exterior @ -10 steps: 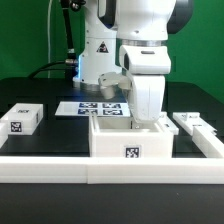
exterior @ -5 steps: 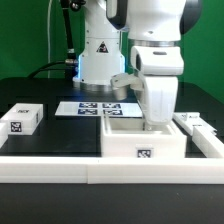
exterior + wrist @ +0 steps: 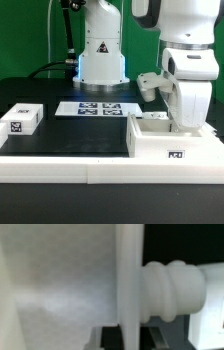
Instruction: Assemble cabinet
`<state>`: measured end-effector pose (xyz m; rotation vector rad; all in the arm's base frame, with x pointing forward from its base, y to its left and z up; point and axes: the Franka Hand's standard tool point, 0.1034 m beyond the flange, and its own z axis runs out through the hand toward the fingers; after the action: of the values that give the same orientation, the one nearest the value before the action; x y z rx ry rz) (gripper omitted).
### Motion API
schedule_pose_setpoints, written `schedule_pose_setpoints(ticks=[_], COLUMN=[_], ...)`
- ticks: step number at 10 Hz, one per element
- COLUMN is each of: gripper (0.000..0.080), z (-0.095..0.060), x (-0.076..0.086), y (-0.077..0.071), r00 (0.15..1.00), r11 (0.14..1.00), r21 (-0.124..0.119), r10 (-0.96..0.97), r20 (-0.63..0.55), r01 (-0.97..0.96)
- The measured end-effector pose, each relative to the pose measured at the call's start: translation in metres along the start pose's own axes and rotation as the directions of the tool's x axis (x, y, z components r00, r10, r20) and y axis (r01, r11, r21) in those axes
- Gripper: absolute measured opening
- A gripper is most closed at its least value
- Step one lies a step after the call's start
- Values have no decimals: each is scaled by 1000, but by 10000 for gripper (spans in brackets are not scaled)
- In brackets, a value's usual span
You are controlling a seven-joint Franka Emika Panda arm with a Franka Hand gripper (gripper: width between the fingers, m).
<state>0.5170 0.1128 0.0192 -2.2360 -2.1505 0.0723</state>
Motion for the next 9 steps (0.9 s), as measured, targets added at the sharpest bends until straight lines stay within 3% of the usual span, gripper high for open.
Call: schedule_pose_setpoints(ticks=[5,6,7,8,9], gripper=[38,226,360,360,543], z=[-1,-1,-1,-1,-1], x=[3,3,2,2,2], y=[0,0,0,0,0], r00=[1000,1000,1000,1000,1000], r11=[1000,1000,1000,1000,1000], r21=[-3,-3,-3,-3,-3], r10=[5,6,7,7,8], r20=[-3,-3,-3,-3,-3], r01=[-5,-6,-7,-7,-8])
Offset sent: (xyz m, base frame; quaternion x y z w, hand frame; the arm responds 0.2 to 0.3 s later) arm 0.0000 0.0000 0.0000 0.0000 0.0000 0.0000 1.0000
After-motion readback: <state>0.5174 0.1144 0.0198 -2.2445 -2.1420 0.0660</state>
